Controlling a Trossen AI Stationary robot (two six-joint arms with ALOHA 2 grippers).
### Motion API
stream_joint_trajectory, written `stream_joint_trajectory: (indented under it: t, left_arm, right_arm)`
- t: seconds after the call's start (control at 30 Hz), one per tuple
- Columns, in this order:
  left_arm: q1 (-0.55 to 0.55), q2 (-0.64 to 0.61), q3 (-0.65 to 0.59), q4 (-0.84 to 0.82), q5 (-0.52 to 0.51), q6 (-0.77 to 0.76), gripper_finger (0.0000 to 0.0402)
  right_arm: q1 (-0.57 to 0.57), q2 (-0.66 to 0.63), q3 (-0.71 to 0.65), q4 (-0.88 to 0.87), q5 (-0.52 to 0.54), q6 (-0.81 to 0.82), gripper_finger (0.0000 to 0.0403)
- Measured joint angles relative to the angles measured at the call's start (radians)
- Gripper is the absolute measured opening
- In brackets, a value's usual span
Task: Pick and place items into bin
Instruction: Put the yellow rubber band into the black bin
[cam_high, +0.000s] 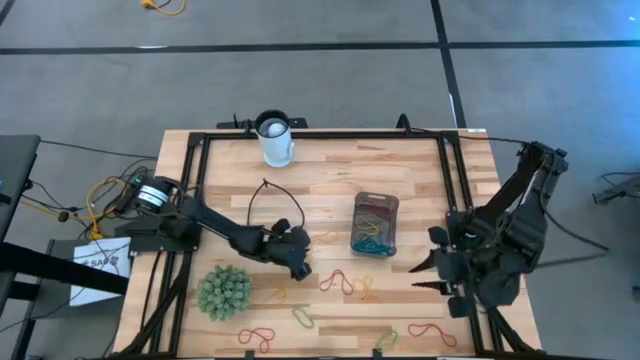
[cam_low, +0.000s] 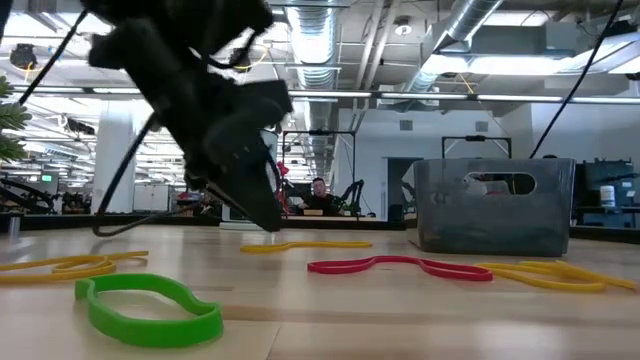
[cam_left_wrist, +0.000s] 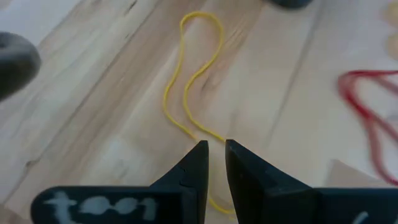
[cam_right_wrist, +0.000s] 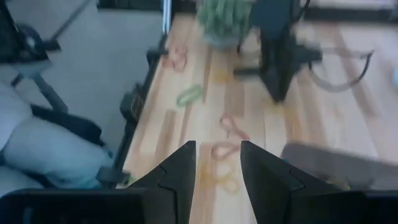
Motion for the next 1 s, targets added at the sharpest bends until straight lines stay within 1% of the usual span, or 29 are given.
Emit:
stream_joint_trajectory:
  t: [0.1, 0.17, 0.27, 0.33, 0.43, 0.5, 0.7, 0.8, 0.9, 1.0]
  left_arm:
    - [0.006, 0.035, 0.063, -0.105, -0.028, -0.02, 0.0042]
    - [0.008, 0.055, 0.089, -0.114, -0.034, -0.024, 0.0042]
    - [0.007, 0.075, 0.11, -0.117, -0.032, -0.027, 0.0042]
    - [0.007, 0.081, 0.113, -0.115, -0.022, -0.027, 0.0042]
    - [0.01, 0.089, 0.112, -0.112, -0.025, -0.049, 0.0042]
    - [0.013, 0.091, 0.11, -0.124, -0.04, -0.071, 0.0042]
    - [0.033, 0.097, 0.11, -0.136, -0.045, -0.097, 0.0042]
    - [0.035, 0.097, 0.11, -0.131, -0.045, -0.096, 0.0042]
    - [0.036, 0.097, 0.11, -0.144, -0.047, -0.095, 0.0041]
    - [0.037, 0.097, 0.11, -0.167, -0.049, -0.095, 0.0029]
  right_arm:
    - [-0.001, -0.036, 0.0, 0.041, 0.037, -0.063, 0.012]
    - [-0.006, -0.045, -0.002, 0.063, 0.063, -0.101, 0.012]
    - [-0.02, -0.058, -0.064, 0.146, 0.049, -0.173, 0.012]
    - [-0.032, -0.072, -0.125, 0.223, 0.003, -0.198, 0.012]
    - [-0.073, -0.112, -0.229, 0.328, -0.108, -0.207, 0.012]
    - [-0.106, -0.147, -0.291, 0.389, -0.145, -0.207, 0.012]
    - [-0.205, -0.297, -0.452, 0.524, -0.186, -0.262, 0.012]
    - [-0.242, -0.352, -0.546, 0.651, -0.219, -0.293, 0.012]
    - [-0.262, -0.363, -0.635, 0.769, -0.258, -0.293, 0.012]
    - [-0.269, -0.333, -0.722, 0.924, -0.26, -0.274, 0.012]
